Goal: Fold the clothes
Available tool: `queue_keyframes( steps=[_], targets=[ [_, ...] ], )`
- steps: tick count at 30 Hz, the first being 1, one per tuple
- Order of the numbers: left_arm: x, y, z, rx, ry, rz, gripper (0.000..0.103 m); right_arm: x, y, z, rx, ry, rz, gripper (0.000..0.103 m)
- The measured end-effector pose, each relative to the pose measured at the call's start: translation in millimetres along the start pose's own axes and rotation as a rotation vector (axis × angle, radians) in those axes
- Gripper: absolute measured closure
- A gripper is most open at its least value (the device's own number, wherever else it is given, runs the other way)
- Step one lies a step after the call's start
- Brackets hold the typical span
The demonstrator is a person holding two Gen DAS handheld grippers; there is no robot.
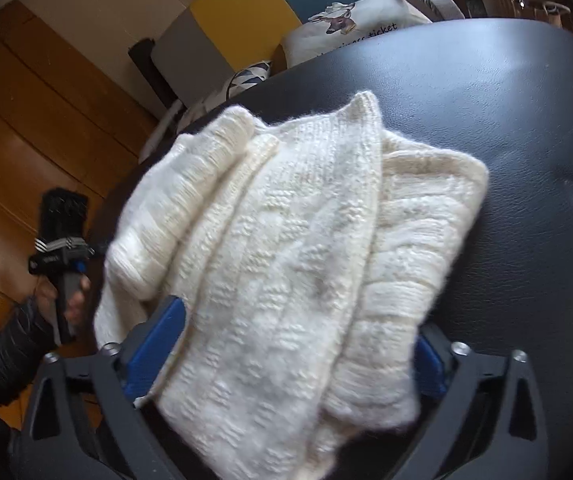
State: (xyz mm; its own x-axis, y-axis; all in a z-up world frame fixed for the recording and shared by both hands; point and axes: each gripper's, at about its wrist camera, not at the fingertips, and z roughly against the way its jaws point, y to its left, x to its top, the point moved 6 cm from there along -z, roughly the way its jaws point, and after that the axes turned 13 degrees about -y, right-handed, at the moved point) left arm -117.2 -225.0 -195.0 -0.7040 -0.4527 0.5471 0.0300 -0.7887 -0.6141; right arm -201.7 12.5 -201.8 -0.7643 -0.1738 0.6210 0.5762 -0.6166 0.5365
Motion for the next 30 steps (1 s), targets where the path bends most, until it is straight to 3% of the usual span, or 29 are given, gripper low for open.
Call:
queue_keyframes(
  steps=[3,6,8,10,15,21,23,24,27,29,30],
  targets=[
    [-5.0,-12.7,-5.3,0.011,-0.016,-0.046,0.045,-4.5,8.0,-3.1,-0.047,0.014,0.083,0.002],
    [-7.7,-23.8,-1.2,0.039,-0.039,-0.107,0.053,-6.7,10.6,-1.5,-0.107,0.02,0.149,0.013],
    [-9.8,-29.9,3.2,0.071,-0.058,-0.14,0.058,-5.2,5.1,4.5,-0.13,0.005,0.139,0.044],
    [-13.4,-37.8,6.9,0.105,-0.078,-0.186,0.062,-4.5,-0.4,11.9,-0.133,-0.015,0.112,0.062],
    [-23.4,-52.0,15.6,0.168,-0.128,-0.225,0.067,-9.4,-4.9,16.5,-0.136,-0.052,0.07,0.063],
    [-33.0,-54.3,14.2,0.199,-0.159,-0.172,0.063,-10.7,-4.8,16.1,-0.103,-0.034,0.038,0.056],
    [-32.5,-51.8,12.1,0.201,-0.144,-0.126,0.063,-8.3,-3.9,13.2,-0.066,-0.037,-0.002,0.034],
    [-32.9,-53.7,12.5,0.209,-0.142,-0.147,0.064,-5.3,-1.6,7.6,-0.064,-0.027,0.02,0.033],
    [-35.1,-59.2,16.4,0.244,-0.168,-0.198,0.069,-4.4,9.3,-0.4,-0.168,-0.001,0.13,0.044],
    [-36.7,-63.5,22.9,0.251,-0.199,-0.213,0.072,-3.0,15.6,1.4,-0.197,-0.027,0.157,0.07],
    [-37.5,-65.7,26.3,0.254,-0.215,-0.221,0.072,-1.3,19.3,2.6,-0.203,-0.041,0.165,0.077]
  ],
)
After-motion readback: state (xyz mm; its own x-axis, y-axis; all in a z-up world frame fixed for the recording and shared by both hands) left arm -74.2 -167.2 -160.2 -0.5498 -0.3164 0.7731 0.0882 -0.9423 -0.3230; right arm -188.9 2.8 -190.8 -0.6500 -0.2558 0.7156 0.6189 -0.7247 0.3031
